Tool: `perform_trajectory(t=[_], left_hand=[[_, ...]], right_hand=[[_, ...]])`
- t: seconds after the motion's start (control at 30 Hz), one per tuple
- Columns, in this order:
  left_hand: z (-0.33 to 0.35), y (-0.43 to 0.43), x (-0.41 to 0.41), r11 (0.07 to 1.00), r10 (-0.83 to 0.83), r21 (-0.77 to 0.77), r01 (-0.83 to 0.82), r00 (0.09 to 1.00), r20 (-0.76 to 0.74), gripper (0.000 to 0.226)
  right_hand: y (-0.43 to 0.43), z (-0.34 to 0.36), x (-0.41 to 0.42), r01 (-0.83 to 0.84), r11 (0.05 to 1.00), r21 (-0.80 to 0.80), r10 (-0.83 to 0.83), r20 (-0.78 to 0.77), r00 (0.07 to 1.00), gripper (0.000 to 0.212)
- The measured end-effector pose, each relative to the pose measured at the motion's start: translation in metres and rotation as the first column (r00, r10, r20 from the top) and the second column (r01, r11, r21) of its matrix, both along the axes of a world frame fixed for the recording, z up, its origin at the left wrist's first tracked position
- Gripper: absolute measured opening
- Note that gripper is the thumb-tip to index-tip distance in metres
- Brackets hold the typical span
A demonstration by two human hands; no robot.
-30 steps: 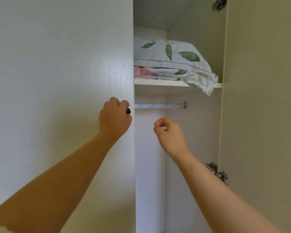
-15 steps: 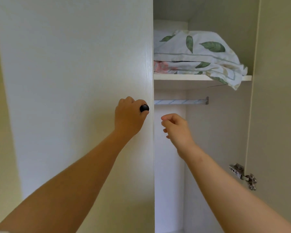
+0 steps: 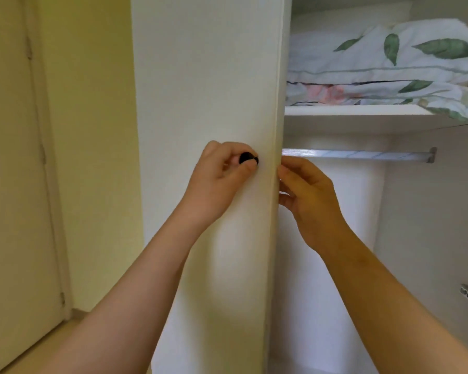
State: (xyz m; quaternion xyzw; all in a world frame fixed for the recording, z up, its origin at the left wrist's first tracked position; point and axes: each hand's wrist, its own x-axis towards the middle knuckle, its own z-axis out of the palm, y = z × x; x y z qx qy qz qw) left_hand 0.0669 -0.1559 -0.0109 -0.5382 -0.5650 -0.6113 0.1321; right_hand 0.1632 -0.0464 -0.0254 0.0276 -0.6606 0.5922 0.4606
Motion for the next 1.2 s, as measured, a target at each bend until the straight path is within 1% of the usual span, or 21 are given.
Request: perform_trajectory(t=[0.07, 0.17, 0.27, 0.33, 0.37, 0.5, 0.57, 0.63, 0.67, 0.77, 0.87, 0.93, 1.07, 1.2], left_hand=[[-0.002, -0.024, 0.002, 0.999, -0.019, 0.038, 0.016, 0.997, 0.071, 0.025], [-0.005, -0.056, 0.002, 0.993, -0.052, 0.114, 0.034, 0.987, 0.155, 0.012], [-0.009, -0.082, -0.003, 0.986, -0.082, 0.162, 0.049, 0.976, 0.201, 0.011], [-0.01, -0.099, -0.007, 0.983, -0.08, 0.179, 0.042, 0.974, 0.213, 0.012], [-0.01, -0.107, -0.011, 0.983, -0.061, 0.181, 0.022, 0.975, 0.212, 0.012], [-0.011, -0.138, -0.023, 0.983, 0.015, 0.174, -0.051, 0.979, 0.202, 0.016], [-0.012, -0.155, -0.028, 0.983, 0.039, 0.17, -0.075, 0.978, 0.206, 0.013], [-0.015, -0.171, -0.033, 0.978, 0.069, 0.176, -0.11, 0.972, 0.225, 0.022], [-0.017, -0.179, -0.036, 0.973, 0.084, 0.187, -0.133, 0.964, 0.251, 0.023], [-0.024, -0.2, -0.047, 0.949, 0.109, 0.243, -0.199, 0.934, 0.339, 0.019], [-0.03, -0.218, -0.055, 0.924, 0.108, 0.284, -0.255, 0.888, 0.447, 0.026], [-0.029, -0.23, -0.061, 0.913, 0.13, 0.276, -0.302, 0.853, 0.505, 0.03], [-0.025, -0.251, -0.078, 0.899, 0.164, 0.25, -0.359, 0.807, 0.568, 0.029], [-0.023, -0.265, -0.094, 0.881, 0.129, 0.269, -0.389, 0.745, 0.654, 0.03]], right_hand=[[-0.017, -0.001, -0.001, -0.095, 0.995, -0.002, 0.095, -0.025, 0.995, 0.02], [-0.045, -0.002, -0.008, -0.223, 0.975, 0.026, 0.224, -0.041, 0.974, 0.022], [-0.071, -0.003, -0.02, -0.339, 0.94, 0.047, 0.341, -0.063, 0.938, 0.017], [-0.086, -0.005, -0.03, -0.403, 0.914, 0.053, 0.406, -0.074, 0.911, 0.01], [-0.093, -0.005, -0.035, -0.433, 0.9, 0.05, 0.436, -0.078, 0.897, 0.009], [-0.121, -0.006, -0.055, -0.519, 0.853, 0.06, 0.522, -0.053, 0.851, 0.021], [-0.136, -0.006, -0.066, -0.534, 0.842, 0.082, 0.538, -0.039, 0.842, 0.021], [-0.151, -0.005, -0.077, -0.537, 0.835, 0.116, 0.543, -0.018, 0.84, 0.02], [-0.159, -0.004, -0.083, -0.541, 0.831, 0.131, 0.547, -0.009, 0.837, 0.021], [-0.184, -0.003, -0.101, -0.54, 0.825, 0.163, 0.546, 0.012, 0.838, 0.025], [-0.209, -0.003, -0.12, -0.547, 0.818, 0.176, 0.55, 0.038, 0.834, 0.024], [-0.225, -0.003, -0.132, -0.546, 0.817, 0.187, 0.545, 0.06, 0.836, 0.024], [-0.25, -0.003, -0.156, -0.532, 0.827, 0.183, 0.521, 0.108, 0.847, 0.027], [-0.269, -0.003, -0.179, -0.508, 0.84, 0.191, 0.487, 0.15, 0.86, 0.027]])
